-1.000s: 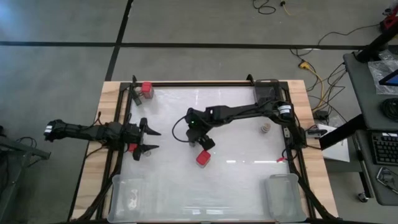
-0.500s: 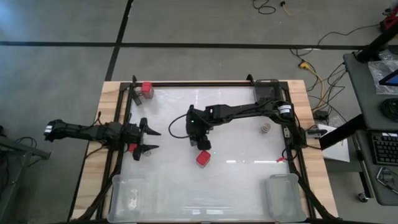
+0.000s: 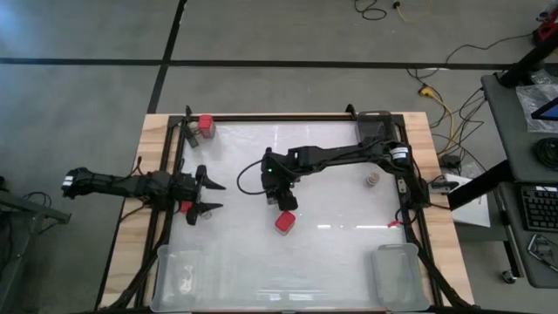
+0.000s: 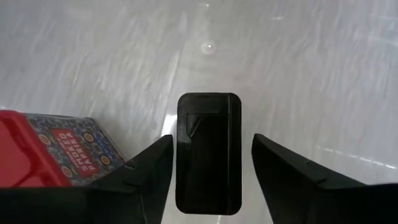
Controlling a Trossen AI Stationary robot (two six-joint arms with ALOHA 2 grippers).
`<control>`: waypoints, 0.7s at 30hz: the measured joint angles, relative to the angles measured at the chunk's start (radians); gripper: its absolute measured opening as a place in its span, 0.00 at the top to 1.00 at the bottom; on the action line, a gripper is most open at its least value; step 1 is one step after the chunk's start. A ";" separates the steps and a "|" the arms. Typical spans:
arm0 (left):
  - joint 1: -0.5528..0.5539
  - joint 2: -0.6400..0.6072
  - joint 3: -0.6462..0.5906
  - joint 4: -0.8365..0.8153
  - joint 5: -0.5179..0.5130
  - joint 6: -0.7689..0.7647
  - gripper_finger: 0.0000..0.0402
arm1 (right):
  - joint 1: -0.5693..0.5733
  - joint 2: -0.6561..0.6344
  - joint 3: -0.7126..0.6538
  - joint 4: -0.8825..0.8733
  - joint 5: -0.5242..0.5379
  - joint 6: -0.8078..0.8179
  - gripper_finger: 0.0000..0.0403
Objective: Sort spices by type
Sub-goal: Put the green seasoning can into the black bin
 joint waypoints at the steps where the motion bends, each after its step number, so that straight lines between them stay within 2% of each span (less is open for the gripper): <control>1: 0.000 0.000 0.000 0.000 0.000 0.000 0.36 | 0.000 0.000 0.000 0.000 0.000 0.006 0.48; 7: 0.000 0.000 0.000 0.000 0.000 0.000 0.36 | 0.000 0.000 -0.003 -0.007 0.000 -0.001 0.51; 16: 0.000 0.000 0.000 0.000 0.000 0.000 0.36 | 0.000 0.000 -0.001 -0.008 0.001 0.018 0.64; 21: 0.000 0.000 0.000 0.000 0.000 0.000 0.36 | -0.001 -0.015 0.063 -0.112 0.002 0.032 0.69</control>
